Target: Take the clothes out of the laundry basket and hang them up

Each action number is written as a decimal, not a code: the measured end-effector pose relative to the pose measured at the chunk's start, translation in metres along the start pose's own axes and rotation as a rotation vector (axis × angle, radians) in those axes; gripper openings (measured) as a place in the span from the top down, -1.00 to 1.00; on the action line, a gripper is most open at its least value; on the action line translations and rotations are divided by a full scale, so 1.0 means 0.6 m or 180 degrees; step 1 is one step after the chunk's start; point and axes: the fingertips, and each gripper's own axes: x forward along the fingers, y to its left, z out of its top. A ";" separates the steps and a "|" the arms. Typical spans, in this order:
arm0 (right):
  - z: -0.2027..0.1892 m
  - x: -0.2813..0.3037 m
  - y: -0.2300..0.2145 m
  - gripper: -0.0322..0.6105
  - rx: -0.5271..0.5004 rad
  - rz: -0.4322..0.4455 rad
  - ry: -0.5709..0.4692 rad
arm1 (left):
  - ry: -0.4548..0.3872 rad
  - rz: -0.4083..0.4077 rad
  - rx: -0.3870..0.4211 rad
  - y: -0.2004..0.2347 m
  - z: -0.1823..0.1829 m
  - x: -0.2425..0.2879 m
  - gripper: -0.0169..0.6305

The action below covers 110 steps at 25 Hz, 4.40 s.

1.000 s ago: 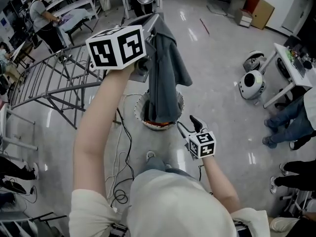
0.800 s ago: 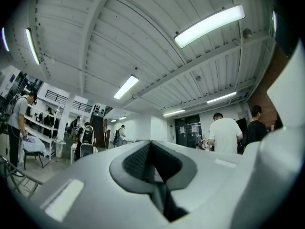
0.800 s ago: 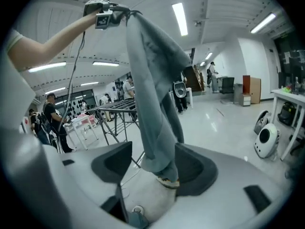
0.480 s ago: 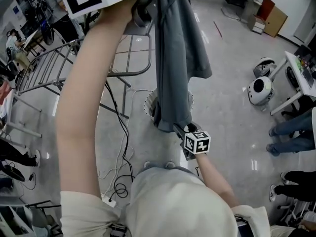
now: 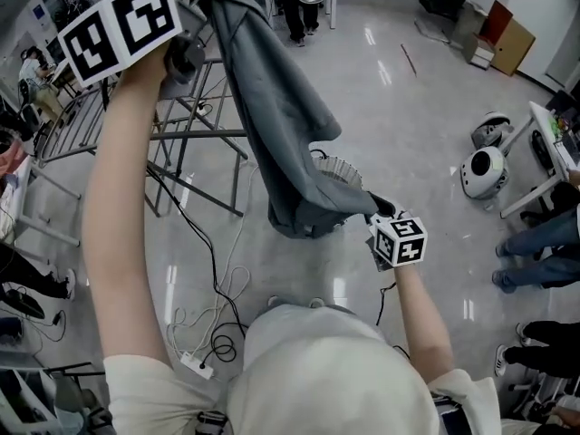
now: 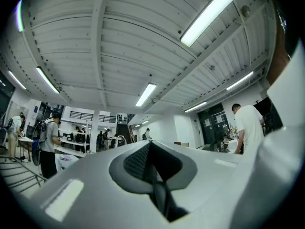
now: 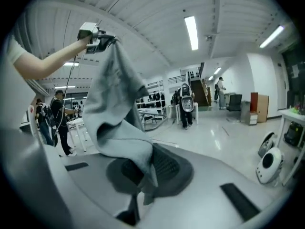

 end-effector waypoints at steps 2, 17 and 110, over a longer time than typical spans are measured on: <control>0.053 -0.014 -0.045 0.87 -0.0060 -0.0110 -0.0104 | 0.0087 0.0125 -0.0018 0.038 -0.027 -0.019 0.90; 0.354 -0.010 -0.091 0.87 -0.0629 -0.0284 -0.0749 | 0.0628 0.1028 0.0132 0.226 -0.200 -0.206 0.90; 1.137 0.930 0.002 0.87 -0.1214 -0.0659 -0.1314 | 0.0248 0.2011 0.0663 1.275 -0.257 0.085 0.89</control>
